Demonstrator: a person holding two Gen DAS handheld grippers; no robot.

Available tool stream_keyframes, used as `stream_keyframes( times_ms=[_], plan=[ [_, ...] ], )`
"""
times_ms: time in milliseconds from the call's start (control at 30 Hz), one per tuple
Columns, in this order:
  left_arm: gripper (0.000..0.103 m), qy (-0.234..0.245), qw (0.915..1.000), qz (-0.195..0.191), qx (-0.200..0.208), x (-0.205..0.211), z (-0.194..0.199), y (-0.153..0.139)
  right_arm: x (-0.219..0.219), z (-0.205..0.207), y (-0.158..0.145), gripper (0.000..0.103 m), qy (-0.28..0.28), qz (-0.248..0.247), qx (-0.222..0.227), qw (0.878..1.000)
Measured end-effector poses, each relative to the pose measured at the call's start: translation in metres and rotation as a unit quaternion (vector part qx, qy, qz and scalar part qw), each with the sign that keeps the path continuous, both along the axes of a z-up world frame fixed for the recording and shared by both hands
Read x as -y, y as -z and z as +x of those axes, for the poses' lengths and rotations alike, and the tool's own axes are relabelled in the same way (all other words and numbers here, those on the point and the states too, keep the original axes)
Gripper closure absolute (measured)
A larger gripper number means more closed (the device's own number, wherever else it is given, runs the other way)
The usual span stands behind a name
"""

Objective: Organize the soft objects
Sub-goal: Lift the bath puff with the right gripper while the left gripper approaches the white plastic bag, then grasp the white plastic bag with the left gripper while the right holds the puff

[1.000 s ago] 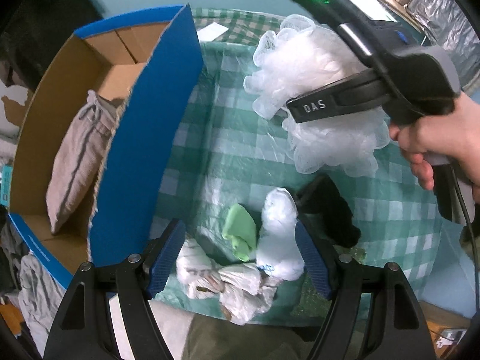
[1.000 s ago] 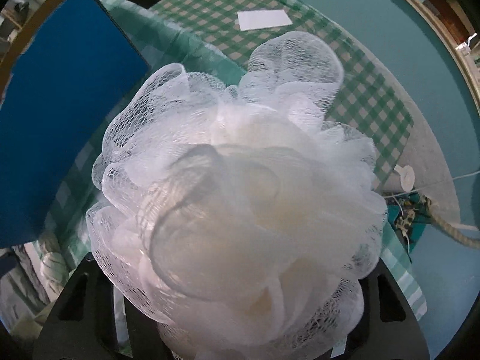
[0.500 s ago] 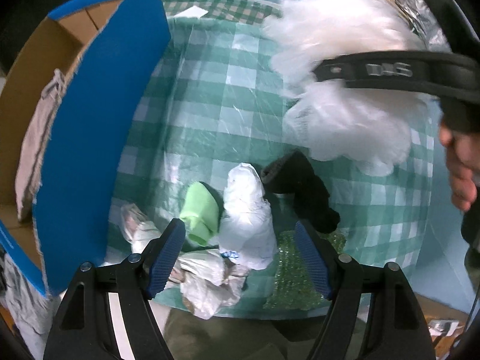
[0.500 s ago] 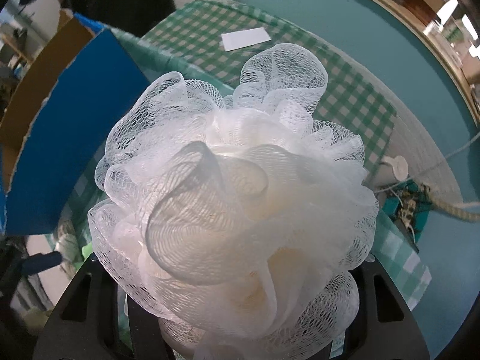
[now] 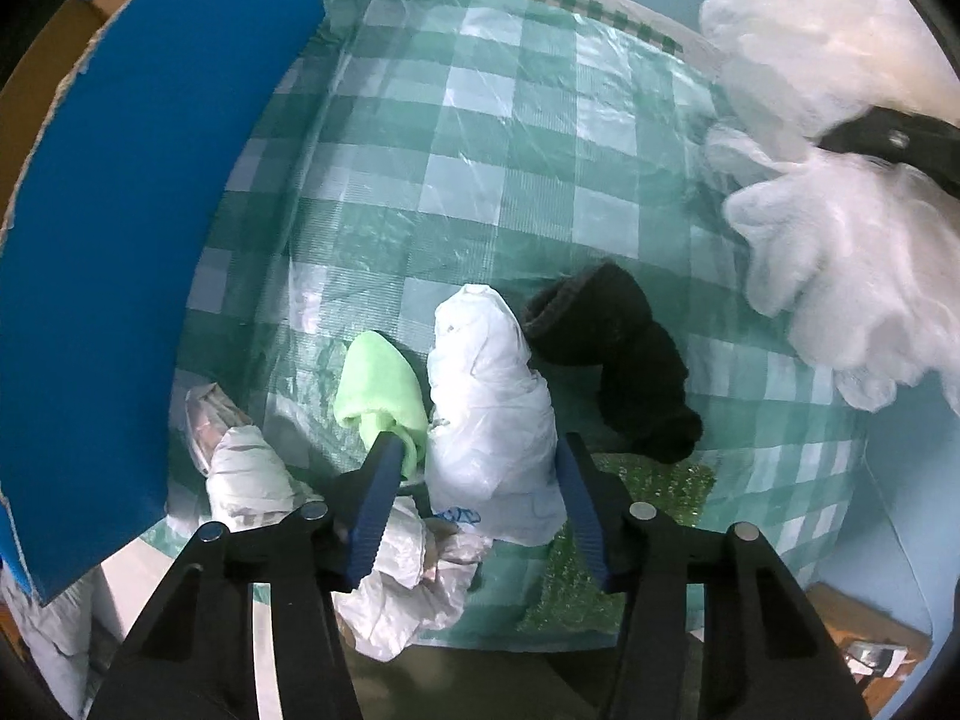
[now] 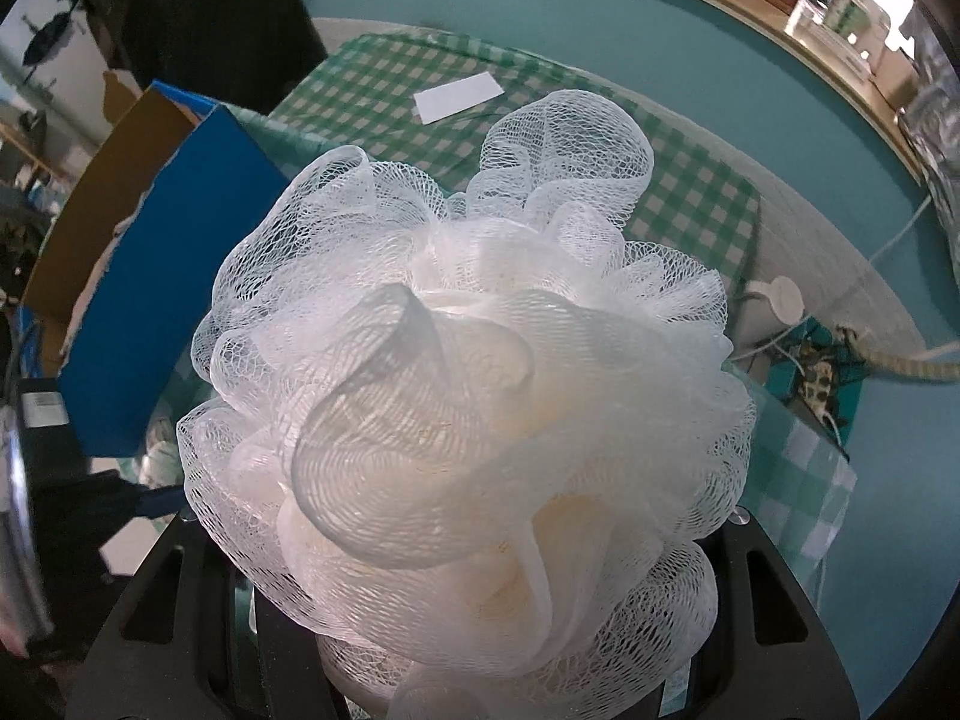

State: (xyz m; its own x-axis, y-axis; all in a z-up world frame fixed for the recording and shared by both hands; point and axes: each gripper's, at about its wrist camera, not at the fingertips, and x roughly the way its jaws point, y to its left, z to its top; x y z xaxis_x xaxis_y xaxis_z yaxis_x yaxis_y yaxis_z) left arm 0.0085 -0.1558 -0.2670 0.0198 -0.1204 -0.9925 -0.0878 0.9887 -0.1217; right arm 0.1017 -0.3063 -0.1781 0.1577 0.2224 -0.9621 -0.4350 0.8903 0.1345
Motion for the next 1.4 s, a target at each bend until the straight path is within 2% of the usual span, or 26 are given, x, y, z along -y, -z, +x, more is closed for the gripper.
stream_keyframes(
  times_ms=[100,233,400,1000,1100,1400],
  plan=[
    [0.052,0.001,1.0,-0.001,0.001,0.004,0.001,0.003,0.004,-0.008,-0.004,0.047,0.006,0.003,0.002,1.0],
    [0.065,0.018,0.9998,0.004,0.009,0.009,0.001,0.004,0.008,-0.018,-0.007,0.047,0.017,0.008,0.001,1.0],
    [0.07,0.037,0.999,0.013,0.018,0.016,0.005,0.001,0.015,-0.026,-0.013,0.047,0.027,0.01,0.003,1.0],
    [0.071,0.057,0.9944,0.004,0.089,-0.005,-0.009,-0.065,0.018,-0.048,-0.025,0.047,0.053,0.015,0.008,0.998],
    [0.071,0.065,0.9921,0.01,0.107,-0.004,-0.02,-0.084,0.018,-0.052,-0.029,0.047,0.054,0.016,0.011,0.998],
    [0.071,0.069,0.9871,0.015,0.144,-0.032,-0.02,-0.119,0.009,-0.062,-0.047,0.047,0.056,0.019,0.024,0.998]
  ],
)
